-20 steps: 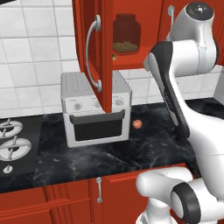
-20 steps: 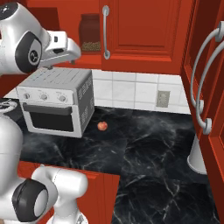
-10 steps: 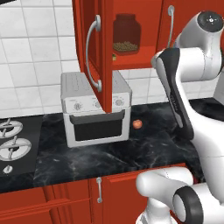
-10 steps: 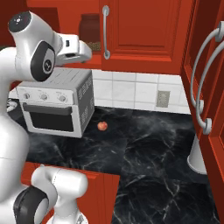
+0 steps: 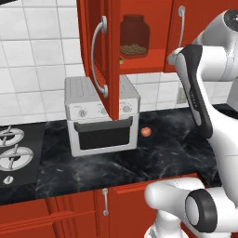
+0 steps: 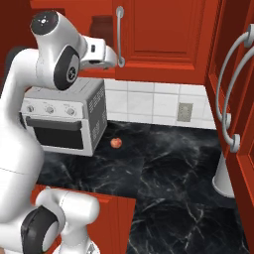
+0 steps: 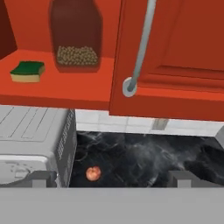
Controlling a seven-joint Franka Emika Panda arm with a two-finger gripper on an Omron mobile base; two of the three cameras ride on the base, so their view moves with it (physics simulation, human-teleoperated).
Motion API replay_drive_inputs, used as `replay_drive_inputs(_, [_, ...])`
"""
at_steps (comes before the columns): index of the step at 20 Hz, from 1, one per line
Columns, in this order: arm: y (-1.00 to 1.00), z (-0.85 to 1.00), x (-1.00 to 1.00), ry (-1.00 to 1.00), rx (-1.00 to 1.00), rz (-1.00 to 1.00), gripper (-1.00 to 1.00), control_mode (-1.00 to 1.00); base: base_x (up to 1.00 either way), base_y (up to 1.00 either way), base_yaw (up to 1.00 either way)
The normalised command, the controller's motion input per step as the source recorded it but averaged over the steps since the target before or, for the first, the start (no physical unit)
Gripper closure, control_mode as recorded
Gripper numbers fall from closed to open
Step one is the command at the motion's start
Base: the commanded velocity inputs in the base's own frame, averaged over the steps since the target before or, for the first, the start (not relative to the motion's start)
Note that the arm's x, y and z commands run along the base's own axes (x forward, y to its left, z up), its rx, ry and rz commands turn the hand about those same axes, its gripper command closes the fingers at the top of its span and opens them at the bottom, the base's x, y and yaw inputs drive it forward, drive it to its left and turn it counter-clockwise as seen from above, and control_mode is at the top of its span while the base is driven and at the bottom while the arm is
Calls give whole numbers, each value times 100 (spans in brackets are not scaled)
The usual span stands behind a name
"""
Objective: Pick the sponge and dish brush from the cabinet and place them on the counter.
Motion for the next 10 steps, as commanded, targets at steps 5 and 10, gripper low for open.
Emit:
replay_drive_inputs(5, [-21, 9, 21, -8, 5, -2, -100, -100, 0, 0, 0])
replay_drive_inputs(10, [-12, 11, 26, -5, 3, -2, -100, -100, 0, 0, 0])
